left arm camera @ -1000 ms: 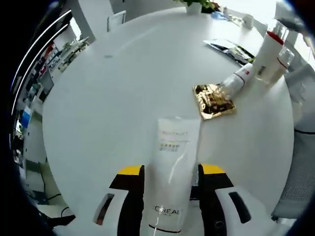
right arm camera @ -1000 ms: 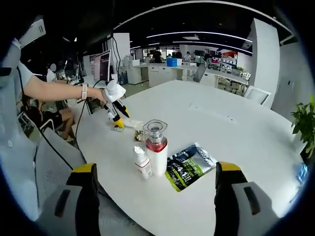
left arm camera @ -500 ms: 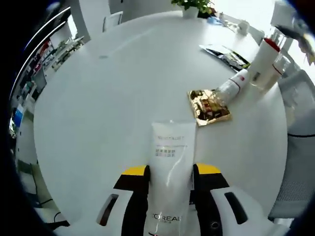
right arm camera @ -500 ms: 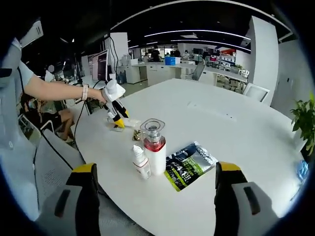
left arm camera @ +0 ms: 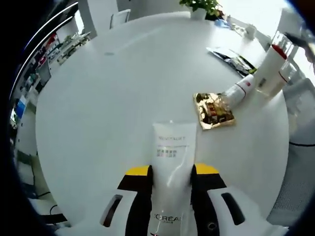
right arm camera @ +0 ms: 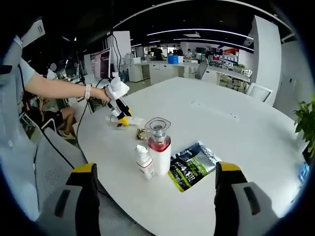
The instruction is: Arrange the skincare products in the storage area until every visible bottle or jar stands upright without overlapping.
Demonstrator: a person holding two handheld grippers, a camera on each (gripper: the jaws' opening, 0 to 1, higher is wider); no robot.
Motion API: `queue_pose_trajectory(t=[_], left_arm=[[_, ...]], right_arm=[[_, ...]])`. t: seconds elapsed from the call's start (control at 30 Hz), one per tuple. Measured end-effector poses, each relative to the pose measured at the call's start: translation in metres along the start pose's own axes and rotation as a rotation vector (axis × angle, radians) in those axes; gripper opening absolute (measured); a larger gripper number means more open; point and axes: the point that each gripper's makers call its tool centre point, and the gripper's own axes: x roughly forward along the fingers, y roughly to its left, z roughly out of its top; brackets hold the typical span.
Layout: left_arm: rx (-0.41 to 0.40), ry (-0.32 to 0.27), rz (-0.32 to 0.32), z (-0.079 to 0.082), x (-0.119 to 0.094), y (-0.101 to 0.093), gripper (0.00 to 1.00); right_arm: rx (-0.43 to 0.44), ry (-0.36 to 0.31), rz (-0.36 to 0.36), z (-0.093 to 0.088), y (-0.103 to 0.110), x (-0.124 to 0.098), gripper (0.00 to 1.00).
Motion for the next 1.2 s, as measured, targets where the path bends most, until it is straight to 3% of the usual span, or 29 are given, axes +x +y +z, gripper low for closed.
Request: queue_pose_trajectory(t=[0.27, 0.33, 0.6, 0.67, 0.77, 1.03, 1.2], left_arm=[[-0.054, -0.033, 0.043, -0.003, -0.004, 0.003, 0.22], [-0.068, -0.067, 0.089, -0.002, -0.008, 0.009, 0.22], [-0.104, -0.134, 0.117, -0.008, -0.028, 0.002, 0.21], [-0.073, -0.181, 0.165, -0.003, -0.037, 0.003, 0.21], [-0.116, -0.251, 0.168, 0.004, -0.052, -0.007, 0.21], [-0.113, -0.356, 0.201, 0.020, -0.075, -0.028, 0.21], [-0.080, -0.409, 0.209, 0.033, -0.085, -0.043, 0.21]], right_arm=[[0.004, -0.005, 0.011, 0.000, 0.005, 0.001, 0.99], [0.005, -0.009, 0.016, 0.000, 0.008, 0.002, 0.99], [0.014, -0.023, 0.041, -0.002, 0.019, 0.009, 0.99], [0.012, -0.037, 0.041, 0.000, 0.020, 0.009, 0.99], [0.020, -0.053, 0.039, 0.002, 0.020, 0.010, 0.97], [0.031, -0.085, 0.035, 0.004, 0.032, 0.011, 0.95], [0.068, -0.075, 0.058, 0.002, 0.040, 0.011, 0.84]])
